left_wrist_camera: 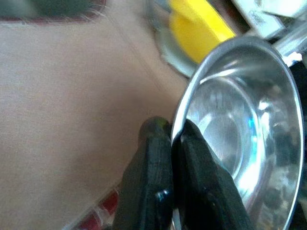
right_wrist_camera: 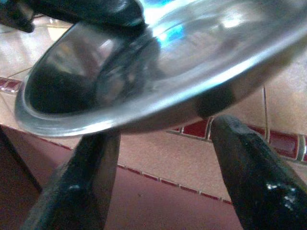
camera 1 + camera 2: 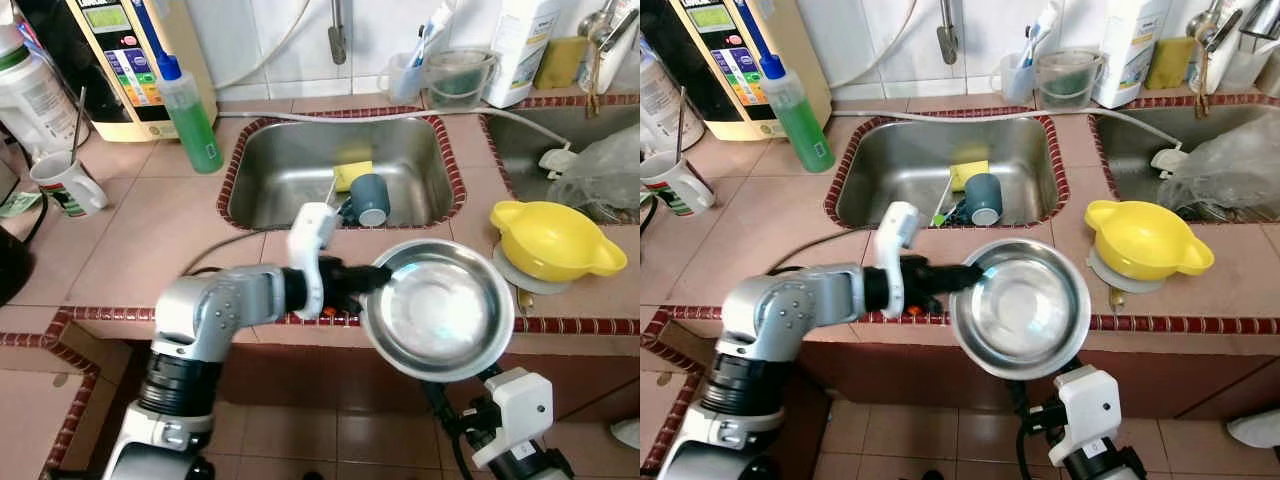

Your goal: Kitchen organization

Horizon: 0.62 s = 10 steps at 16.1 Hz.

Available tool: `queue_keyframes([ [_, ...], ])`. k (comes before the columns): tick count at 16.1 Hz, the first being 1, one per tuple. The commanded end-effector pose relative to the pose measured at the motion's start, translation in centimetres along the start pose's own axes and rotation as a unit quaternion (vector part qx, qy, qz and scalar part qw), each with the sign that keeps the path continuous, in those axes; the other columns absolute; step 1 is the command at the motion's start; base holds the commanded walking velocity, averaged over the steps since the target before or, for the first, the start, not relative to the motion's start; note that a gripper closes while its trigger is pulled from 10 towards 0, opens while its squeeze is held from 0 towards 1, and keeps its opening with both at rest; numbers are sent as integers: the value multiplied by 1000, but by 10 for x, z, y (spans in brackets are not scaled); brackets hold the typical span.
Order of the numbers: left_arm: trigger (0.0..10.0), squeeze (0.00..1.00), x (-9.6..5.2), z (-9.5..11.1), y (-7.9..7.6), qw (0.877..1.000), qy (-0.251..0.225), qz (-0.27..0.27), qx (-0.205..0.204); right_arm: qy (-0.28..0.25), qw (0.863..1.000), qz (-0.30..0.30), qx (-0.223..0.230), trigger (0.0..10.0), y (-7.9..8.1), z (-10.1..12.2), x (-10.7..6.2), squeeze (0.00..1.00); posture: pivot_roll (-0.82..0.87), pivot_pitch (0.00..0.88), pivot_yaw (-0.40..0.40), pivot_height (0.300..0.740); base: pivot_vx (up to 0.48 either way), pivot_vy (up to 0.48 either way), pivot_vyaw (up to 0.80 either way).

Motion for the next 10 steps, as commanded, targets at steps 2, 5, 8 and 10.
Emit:
queue_keyframes([
  [2, 10000, 0, 0, 7, -10, 1000, 3, -23, 10, -18, 1000, 22, 8, 10000, 7, 9, 1, 0, -176, 119, 146, 740, 0, 0, 0],
  [5, 10000, 0, -2, 17, -12, 1000, -9, -20, 15, 4, 999, 29, 17, 10000, 9, -4, -1, 0, -174, 113, 141, 740, 0, 0, 0],
  [8, 10000, 0, 0, 22, -12, 999, -21, -17, 17, 30, 997, 62, 23, 10000, 19, -16, -5, 0, -170, 112, 138, 740, 0, 0, 0],
  [10, 10000, 0, 1, 26, -7, 999, -33, 1, 23, 30, 997, 65, 22, 10000, 21, -15, -8, 0, -173, 114, 138, 740, 0, 0, 0],
])
Point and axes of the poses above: a point about 5 cm out from each wrist's last joint towards the gripper, its own x axis pointing out of the wrist towards the gripper, its own z axis along the axis of the wrist's last joint, y = z × x, the point moved 3 cm from there along x, pointing out of the wrist towards the gripper, and after that the axes turned 2 degrees about -x, right-handed, at the moved point
